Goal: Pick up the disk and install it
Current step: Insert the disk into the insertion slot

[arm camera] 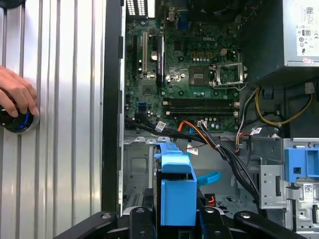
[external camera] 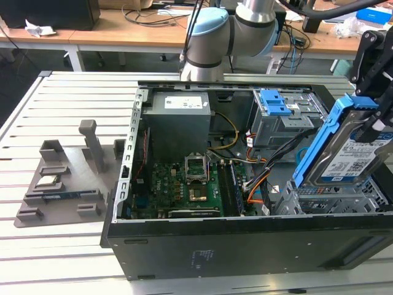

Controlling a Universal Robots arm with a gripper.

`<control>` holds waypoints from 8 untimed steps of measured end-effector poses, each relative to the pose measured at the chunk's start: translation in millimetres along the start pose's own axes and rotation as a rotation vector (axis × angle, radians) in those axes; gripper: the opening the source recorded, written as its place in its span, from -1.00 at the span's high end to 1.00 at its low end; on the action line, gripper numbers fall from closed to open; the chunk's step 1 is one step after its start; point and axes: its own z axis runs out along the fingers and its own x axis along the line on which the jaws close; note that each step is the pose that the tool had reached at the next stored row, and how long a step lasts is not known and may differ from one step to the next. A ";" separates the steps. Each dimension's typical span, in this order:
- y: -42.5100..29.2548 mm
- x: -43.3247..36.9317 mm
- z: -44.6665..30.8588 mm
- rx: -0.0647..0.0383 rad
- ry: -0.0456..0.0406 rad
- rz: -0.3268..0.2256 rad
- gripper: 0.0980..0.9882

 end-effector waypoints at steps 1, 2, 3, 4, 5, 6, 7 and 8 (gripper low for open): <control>-0.1 0.0 1.3 0.000 0.0001 0.000 0.40; -0.2 0.0 2.1 0.000 0.0000 0.001 0.40; -0.7 0.0 3.3 0.000 -0.0001 0.001 0.40; -1.9 0.0 4.3 0.000 -0.0002 0.001 0.40; -4.1 0.0 5.2 0.000 0.0002 0.001 0.40; -5.0 0.0 5.9 0.000 0.0006 0.001 0.40; -5.1 -0.1 6.7 0.000 0.0008 0.001 0.40; -5.2 0.0 8.1 0.000 0.0007 0.001 0.40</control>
